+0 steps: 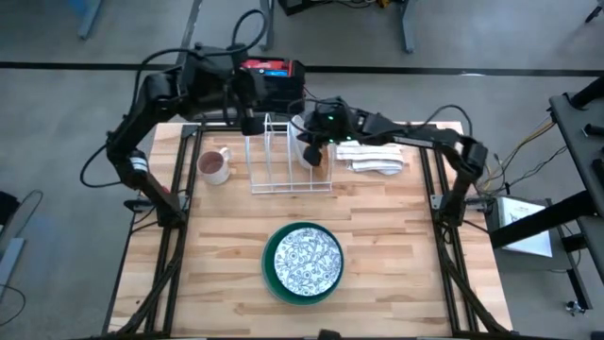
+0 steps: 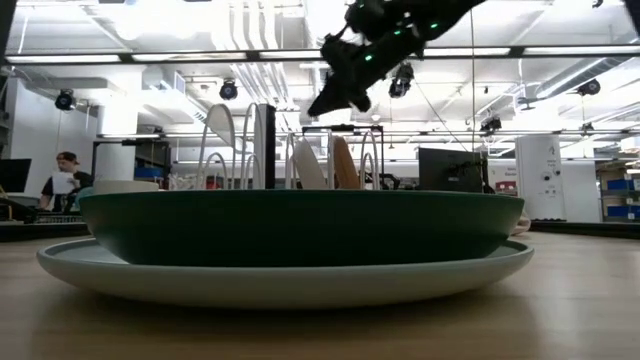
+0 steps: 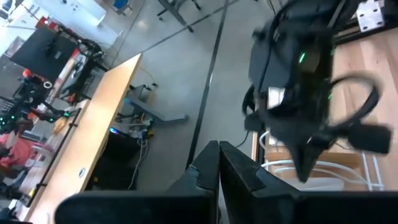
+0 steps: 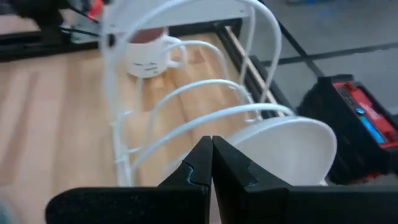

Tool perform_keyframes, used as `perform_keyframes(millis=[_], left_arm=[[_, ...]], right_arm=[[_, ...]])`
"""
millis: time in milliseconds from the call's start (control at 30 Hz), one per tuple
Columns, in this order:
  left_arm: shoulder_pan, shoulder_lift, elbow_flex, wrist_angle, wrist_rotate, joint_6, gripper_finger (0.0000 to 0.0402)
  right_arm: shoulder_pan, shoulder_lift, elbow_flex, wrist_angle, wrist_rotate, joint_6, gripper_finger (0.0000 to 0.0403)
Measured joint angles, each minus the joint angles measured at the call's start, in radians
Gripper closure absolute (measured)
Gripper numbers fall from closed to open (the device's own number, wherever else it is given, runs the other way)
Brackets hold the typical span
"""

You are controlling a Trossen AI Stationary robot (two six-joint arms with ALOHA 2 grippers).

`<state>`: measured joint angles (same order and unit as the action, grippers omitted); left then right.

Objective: Sort dishes
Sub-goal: Put the white plate into the dishwasher rack

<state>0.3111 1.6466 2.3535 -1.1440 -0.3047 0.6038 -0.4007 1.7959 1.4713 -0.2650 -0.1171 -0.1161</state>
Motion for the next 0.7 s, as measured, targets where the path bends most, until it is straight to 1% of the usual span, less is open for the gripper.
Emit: perform_keyframes(millis=[67,200,267,433,533,700], left_arm=[[0.001,-0.009,0.0,0.007,0.001,0.002,0.0401],[0.002,-0.039,0.0,0.063,0.001,-0.023,0.0401],[0.004,-0.059,0.0,0.097,0.001,-0.032,0.0401],[0.005,-0.094,0.0,0.115,0.001,-0.041,0.0401],[0.005,-0.105,0.0,0.101,0.001,-0.042,0.0401],[0.005,-0.107,0.0,0.078,0.001,-0.046,0.0401]], right_arm=[[0.0,0.042,0.052,-0.025,0.035,-0.014,0.0403],[0.0,0.102,0.136,-0.079,0.145,-0.041,0.0403],[0.0,0.123,0.168,-0.108,0.17,-0.05,0.0403],[0.0,0.164,0.24,-0.23,0.172,-0.045,0.0403],[0.002,0.181,0.257,-0.28,0.172,-0.048,0.0403],[0.012,0.184,0.256,-0.288,0.163,-0.066,0.0403]])
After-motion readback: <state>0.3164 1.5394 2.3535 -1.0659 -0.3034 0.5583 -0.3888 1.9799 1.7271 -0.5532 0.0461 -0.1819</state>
